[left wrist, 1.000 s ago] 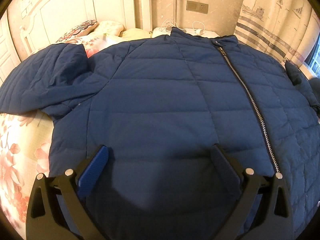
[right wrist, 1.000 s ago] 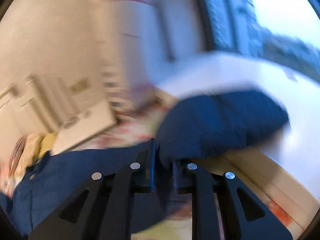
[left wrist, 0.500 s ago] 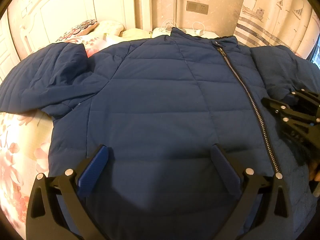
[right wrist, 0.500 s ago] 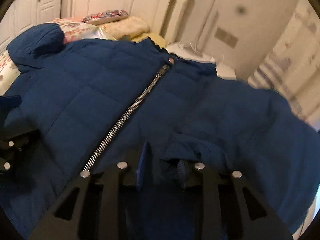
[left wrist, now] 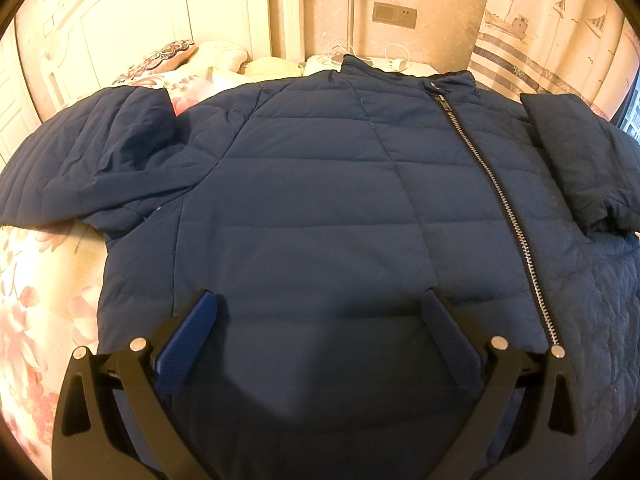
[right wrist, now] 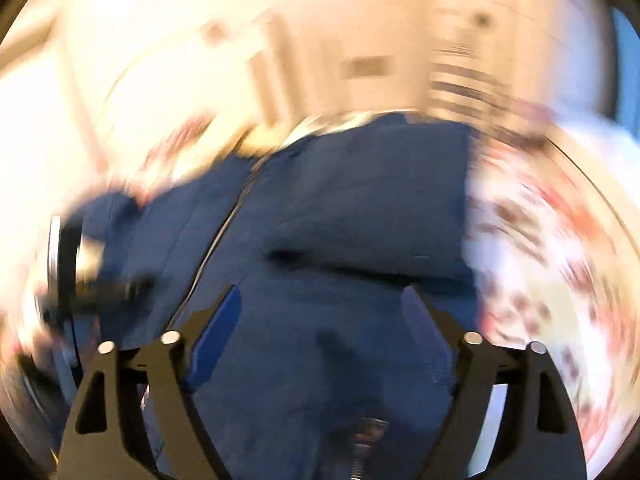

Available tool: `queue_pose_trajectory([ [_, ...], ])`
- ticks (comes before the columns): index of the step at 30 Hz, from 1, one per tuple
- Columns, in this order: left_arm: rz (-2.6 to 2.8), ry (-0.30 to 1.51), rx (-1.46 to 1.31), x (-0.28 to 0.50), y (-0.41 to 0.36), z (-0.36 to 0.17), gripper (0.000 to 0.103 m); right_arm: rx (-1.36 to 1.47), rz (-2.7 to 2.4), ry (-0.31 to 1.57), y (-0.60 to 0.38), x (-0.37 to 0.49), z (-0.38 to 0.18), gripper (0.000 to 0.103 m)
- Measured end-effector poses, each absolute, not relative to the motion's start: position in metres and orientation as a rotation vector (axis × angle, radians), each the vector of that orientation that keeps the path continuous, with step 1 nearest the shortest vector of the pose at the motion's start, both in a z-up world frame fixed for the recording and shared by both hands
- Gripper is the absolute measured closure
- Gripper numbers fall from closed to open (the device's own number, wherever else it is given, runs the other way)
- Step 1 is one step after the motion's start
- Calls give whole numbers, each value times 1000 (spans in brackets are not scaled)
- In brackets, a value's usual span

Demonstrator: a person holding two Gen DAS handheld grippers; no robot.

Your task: Fold large clothes

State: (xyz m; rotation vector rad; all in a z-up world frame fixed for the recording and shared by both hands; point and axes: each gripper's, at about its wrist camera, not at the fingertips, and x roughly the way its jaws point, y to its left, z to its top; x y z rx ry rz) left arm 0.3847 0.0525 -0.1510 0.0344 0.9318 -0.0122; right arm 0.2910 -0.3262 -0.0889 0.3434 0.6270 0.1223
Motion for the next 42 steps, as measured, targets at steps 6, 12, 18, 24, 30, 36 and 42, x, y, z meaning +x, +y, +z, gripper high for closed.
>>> queue_pose_trajectory([
  [6,-121,874,-12,372,40,-133,6,645,86,609,-382,306,-122,24],
  [12,-342,642,354,344,-91,-87,8,596,-98,730,-387,309,-148,48],
  [18,-497,575,655,357,-211,-101,27,775,-185,566,-422,278,-153,56],
  [24,-537,500,818,357,-272,-128,25,791,-244,550,-436,279,-156,56],
  [30,-523,544,629,372,-266,-115,82,738,-255,565,-430,281,-153,56],
  [36,-603,591,81,388,-163,-63,85,760,-245,584,-431,281,-157,56],
  [42,-568,643,-308,413,-35,-60,85,748,-238,592,-429,282,-156,55],
])
